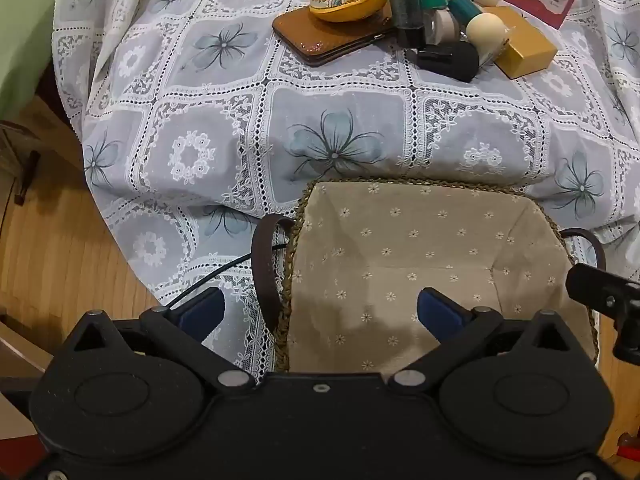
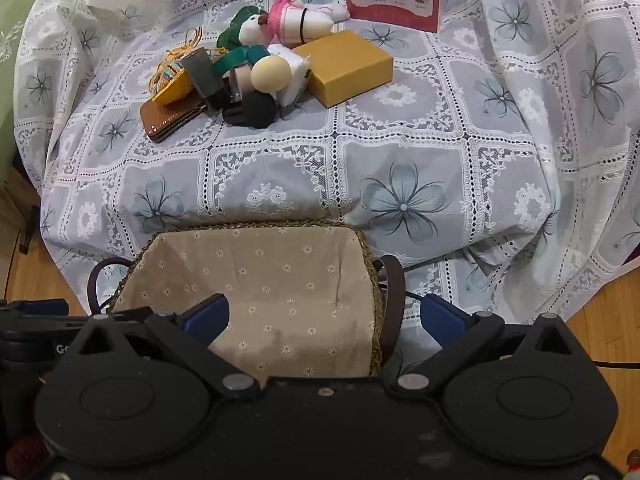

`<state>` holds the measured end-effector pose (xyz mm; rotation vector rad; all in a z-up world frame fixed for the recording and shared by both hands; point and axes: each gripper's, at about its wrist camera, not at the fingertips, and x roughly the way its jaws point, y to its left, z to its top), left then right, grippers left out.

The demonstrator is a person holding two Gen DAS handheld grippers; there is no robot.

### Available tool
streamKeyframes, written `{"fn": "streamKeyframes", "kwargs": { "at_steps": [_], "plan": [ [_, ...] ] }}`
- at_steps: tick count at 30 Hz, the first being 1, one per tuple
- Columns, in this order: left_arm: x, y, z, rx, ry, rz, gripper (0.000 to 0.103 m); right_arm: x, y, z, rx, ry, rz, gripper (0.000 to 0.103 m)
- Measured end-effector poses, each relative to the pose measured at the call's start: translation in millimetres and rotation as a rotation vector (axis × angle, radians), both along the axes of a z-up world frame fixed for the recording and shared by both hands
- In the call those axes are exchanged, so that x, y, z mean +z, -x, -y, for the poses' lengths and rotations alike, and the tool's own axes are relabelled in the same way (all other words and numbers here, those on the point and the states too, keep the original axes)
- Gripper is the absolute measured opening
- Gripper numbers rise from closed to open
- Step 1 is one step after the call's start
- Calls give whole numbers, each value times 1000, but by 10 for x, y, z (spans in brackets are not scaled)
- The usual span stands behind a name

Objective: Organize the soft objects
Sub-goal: 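Move both tools from the basket toward the pile of objects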

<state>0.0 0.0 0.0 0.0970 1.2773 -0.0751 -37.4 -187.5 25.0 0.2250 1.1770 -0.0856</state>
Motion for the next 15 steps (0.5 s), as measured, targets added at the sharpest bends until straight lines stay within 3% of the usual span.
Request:
{"fn": "streamKeyframes", "kwargs": {
  "at_steps": [15],
  "plan": [
    [-84, -25, 36, -3, -10, -33, 99, -77, -123, -86, 38, 25, -27, 102]
  ]
}}
